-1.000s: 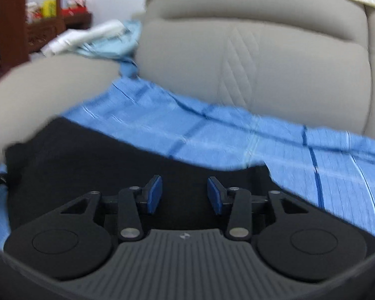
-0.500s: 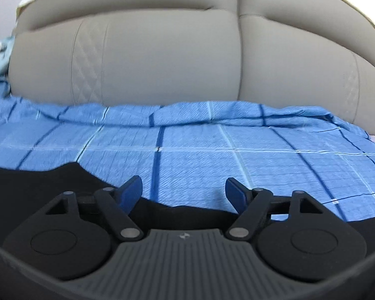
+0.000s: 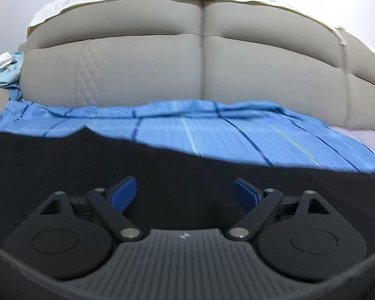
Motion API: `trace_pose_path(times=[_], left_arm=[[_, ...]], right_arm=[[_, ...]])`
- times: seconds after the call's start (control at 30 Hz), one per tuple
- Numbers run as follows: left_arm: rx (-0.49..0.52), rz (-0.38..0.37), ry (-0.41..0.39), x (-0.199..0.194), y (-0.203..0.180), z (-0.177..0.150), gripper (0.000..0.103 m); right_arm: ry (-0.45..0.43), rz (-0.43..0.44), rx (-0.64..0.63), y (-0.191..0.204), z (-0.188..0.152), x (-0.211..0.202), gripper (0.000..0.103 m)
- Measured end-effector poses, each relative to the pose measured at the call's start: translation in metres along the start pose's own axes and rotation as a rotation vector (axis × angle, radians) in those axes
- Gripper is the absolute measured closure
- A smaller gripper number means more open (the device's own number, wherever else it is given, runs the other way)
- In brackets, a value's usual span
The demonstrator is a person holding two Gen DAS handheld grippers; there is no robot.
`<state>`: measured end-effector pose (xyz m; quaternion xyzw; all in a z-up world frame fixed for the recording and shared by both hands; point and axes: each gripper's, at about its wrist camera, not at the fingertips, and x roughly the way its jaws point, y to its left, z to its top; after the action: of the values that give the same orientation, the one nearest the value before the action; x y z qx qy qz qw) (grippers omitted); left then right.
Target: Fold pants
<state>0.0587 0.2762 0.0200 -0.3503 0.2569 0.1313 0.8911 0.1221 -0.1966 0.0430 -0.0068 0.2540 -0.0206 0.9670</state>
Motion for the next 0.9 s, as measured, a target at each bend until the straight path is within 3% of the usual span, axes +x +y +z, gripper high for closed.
trace_pose_path(times=[0.1, 0.27, 0.47, 0.9], left_arm=[[-0.053, -0.002, -0.001, 0.009, 0.002, 0.001, 0.012], [0.002, 0.076, -0.037, 0.022, -0.015, -0.002, 0.007], [0.072, 0.177, -0.076, 0.036, -0.038, -0.010, 0.004], [0.096, 0.225, -0.118, 0.040, -0.044, -0.018, 0.004]], right_arm=[[-0.003, -0.074, 0.032, -0.017, -0.024, -0.028, 0.010], [0.002, -0.168, 0.181, -0.057, -0.055, -0.064, 0.009], [-0.016, -0.277, 0.451, -0.118, -0.086, -0.090, 0.006], [-0.091, -0.487, 1.010, -0.274, -0.123, -0.060, 0.007]])
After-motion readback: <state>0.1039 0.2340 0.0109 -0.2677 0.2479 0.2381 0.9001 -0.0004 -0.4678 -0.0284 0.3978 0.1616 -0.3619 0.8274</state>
